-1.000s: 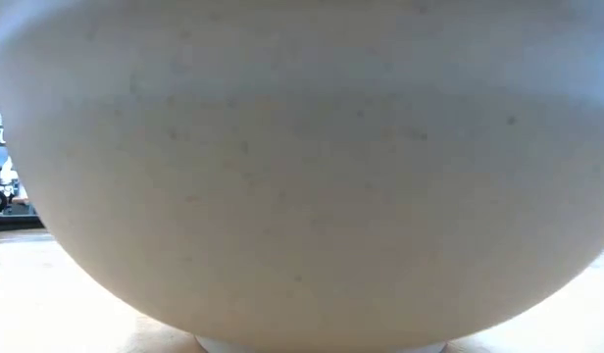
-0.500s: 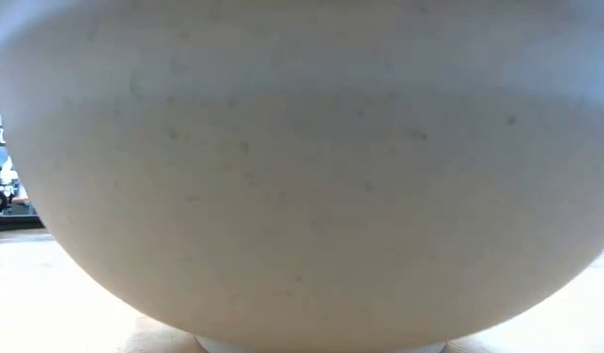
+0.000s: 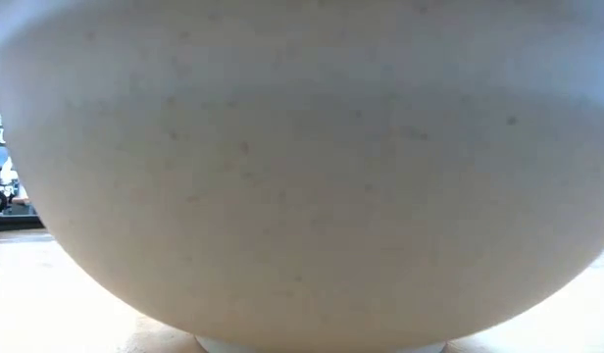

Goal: Place and stack bowls onto a shelf
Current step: Stack the white bowl on top of the green bowl on the shelf, then stack the white bowl on top of the white bowl on the shelf

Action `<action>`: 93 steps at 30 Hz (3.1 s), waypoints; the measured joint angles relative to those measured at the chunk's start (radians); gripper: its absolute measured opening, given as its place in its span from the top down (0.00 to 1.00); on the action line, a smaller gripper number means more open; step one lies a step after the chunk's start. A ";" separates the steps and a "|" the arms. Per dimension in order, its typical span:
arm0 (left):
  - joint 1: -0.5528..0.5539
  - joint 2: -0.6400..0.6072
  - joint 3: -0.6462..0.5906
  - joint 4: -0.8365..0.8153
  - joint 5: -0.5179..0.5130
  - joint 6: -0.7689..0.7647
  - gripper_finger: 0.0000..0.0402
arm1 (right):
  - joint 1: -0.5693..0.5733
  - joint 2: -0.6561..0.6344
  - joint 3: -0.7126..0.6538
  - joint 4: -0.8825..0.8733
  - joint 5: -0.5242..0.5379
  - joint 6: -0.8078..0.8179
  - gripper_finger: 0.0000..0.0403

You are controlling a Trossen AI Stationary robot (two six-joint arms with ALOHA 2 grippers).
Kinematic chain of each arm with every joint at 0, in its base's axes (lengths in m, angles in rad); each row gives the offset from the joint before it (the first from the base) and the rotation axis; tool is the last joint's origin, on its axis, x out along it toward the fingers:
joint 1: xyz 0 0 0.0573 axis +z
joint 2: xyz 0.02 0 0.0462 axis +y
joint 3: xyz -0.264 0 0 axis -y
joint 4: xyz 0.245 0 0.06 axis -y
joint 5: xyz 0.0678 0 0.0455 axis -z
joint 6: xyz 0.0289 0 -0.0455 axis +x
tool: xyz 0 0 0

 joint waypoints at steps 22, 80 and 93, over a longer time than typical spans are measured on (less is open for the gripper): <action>-0.041 0.000 0.028 -0.088 -0.039 0.009 0.99 | 0.000 0.000 0.000 0.014 0.000 0.000 0.59; -0.299 -0.602 0.115 -0.061 0.046 -0.048 0.95 | 0.071 -0.017 0.000 -0.182 -0.004 0.011 0.64; -0.400 -0.619 0.113 -0.208 0.045 -0.019 0.95 | 0.356 0.032 -0.045 -0.172 -0.159 0.450 0.66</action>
